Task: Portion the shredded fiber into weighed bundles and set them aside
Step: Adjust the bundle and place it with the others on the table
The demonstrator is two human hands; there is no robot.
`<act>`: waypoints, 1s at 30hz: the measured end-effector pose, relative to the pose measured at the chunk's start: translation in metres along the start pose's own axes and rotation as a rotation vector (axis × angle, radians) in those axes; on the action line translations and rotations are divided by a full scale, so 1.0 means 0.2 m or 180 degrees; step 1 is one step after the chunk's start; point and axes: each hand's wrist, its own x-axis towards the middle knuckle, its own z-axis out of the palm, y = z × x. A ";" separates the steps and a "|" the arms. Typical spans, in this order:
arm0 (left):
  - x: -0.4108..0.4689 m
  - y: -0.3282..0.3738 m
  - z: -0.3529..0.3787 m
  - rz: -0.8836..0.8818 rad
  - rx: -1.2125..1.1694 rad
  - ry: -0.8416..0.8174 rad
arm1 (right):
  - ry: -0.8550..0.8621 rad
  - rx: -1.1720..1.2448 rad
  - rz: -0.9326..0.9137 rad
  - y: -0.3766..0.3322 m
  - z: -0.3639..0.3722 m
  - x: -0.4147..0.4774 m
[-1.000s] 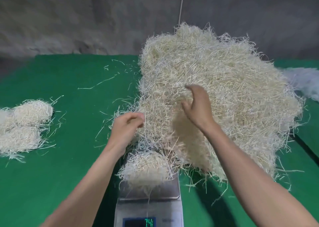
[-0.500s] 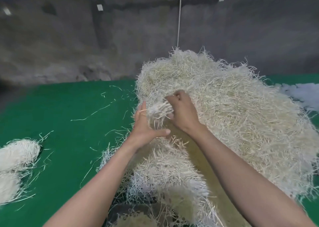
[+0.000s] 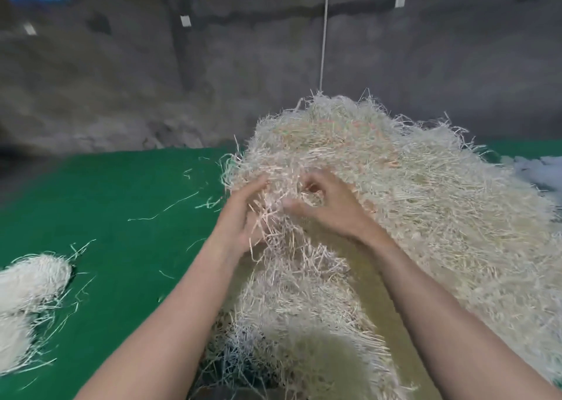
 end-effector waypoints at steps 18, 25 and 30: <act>0.07 0.12 -0.20 0.0281 -0.0413 0.1155 | -0.1027 -0.2226 0.0549 0.27 -0.21 0.00; -0.02 0.14 -0.16 0.0379 0.0335 0.0601 | -0.0357 0.0345 -0.0197 -0.16 -0.06 0.19; -0.04 0.26 -0.22 0.0590 -0.0858 0.0685 | -0.1760 -0.1396 0.0217 0.01 0.41 0.13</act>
